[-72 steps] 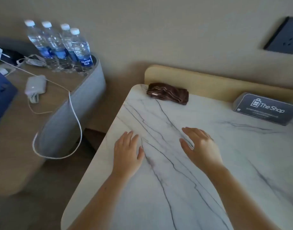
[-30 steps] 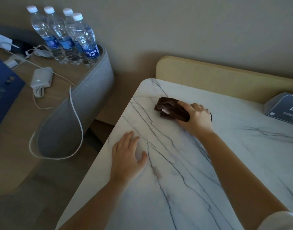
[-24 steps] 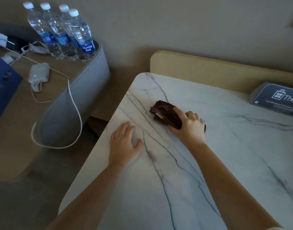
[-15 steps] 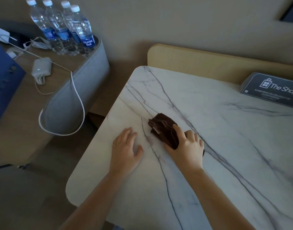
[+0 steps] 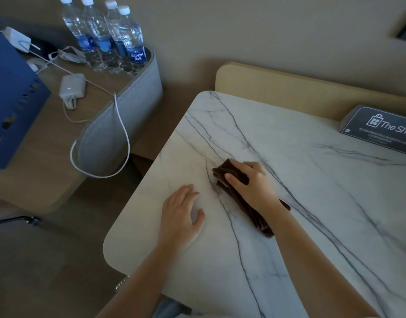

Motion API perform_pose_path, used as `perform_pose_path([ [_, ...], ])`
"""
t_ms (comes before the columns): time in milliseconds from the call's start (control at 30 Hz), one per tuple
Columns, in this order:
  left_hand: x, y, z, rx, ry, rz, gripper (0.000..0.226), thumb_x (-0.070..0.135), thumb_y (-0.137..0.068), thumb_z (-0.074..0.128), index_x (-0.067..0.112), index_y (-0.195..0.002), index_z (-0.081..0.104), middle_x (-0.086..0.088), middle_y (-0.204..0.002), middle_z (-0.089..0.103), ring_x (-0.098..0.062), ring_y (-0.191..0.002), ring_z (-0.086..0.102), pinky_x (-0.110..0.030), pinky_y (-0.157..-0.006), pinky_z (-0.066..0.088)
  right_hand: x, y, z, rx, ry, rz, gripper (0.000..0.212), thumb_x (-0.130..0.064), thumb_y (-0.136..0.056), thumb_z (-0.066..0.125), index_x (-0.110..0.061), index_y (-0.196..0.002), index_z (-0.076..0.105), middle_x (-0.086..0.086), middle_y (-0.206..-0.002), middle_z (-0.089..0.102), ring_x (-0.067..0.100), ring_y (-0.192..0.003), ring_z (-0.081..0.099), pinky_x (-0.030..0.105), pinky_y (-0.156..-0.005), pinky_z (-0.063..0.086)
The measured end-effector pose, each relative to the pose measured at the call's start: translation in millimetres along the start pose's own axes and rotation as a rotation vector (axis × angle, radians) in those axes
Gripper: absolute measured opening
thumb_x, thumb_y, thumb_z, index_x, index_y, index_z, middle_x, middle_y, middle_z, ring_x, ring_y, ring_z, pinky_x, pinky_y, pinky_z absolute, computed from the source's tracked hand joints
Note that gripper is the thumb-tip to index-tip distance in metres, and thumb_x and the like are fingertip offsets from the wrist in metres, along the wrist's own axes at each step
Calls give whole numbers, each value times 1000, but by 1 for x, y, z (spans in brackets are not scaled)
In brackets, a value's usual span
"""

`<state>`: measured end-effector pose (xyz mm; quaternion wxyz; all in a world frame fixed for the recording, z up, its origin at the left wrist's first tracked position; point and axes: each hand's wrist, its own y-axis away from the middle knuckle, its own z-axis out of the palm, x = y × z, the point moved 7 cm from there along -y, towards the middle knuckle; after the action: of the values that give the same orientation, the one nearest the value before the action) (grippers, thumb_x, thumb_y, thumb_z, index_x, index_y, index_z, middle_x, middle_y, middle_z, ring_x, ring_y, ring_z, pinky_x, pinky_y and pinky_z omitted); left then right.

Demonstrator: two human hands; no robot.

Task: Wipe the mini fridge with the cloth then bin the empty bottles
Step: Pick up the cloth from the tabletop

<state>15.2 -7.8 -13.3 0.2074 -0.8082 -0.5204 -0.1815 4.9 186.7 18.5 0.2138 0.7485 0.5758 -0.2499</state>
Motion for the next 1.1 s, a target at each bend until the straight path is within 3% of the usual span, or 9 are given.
perform_pose_path([
  [200,-1,3,0,-11,43,5,43,27,-82,59,16,-124,55,-1,-139,44,-15,-131,34,-31,-106,27,-10,15,16,3,164,-97,59,-48,-81,59,-35,-135,39,8,-124,44,27,-112,44,33,-81,44],
  [500,-5,51,-10,-21,96,38,41,26,-83,56,16,-122,55,-1,-140,44,-14,-130,35,-25,-105,22,-16,58,27,-30,271,-31,65,-37,-79,64,-36,-137,35,10,-119,43,32,-102,44,34,-78,44],
  [767,-11,118,-21,-72,71,83,45,29,-85,53,19,-129,48,3,-145,36,-12,-134,27,-25,-107,14,-23,132,37,31,202,120,62,-32,-77,63,-33,-135,39,11,-108,51,32,-92,53,31,-74,46],
  [967,-11,178,-40,-107,172,133,46,29,-88,51,15,-131,46,-1,-144,38,-15,-137,24,-43,-111,23,-30,204,45,113,81,176,59,-31,-74,68,-33,-129,47,7,-101,54,27,-92,57,29,-79,44],
  [1100,-9,222,-56,-72,220,184,41,24,-86,55,9,-125,52,-5,-134,48,-21,-130,37,-38,-106,30,-32,263,50,194,-43,221,58,-30,-73,71,-33,-127,50,4,-108,59,21,-100,57,28,-86,45],
])
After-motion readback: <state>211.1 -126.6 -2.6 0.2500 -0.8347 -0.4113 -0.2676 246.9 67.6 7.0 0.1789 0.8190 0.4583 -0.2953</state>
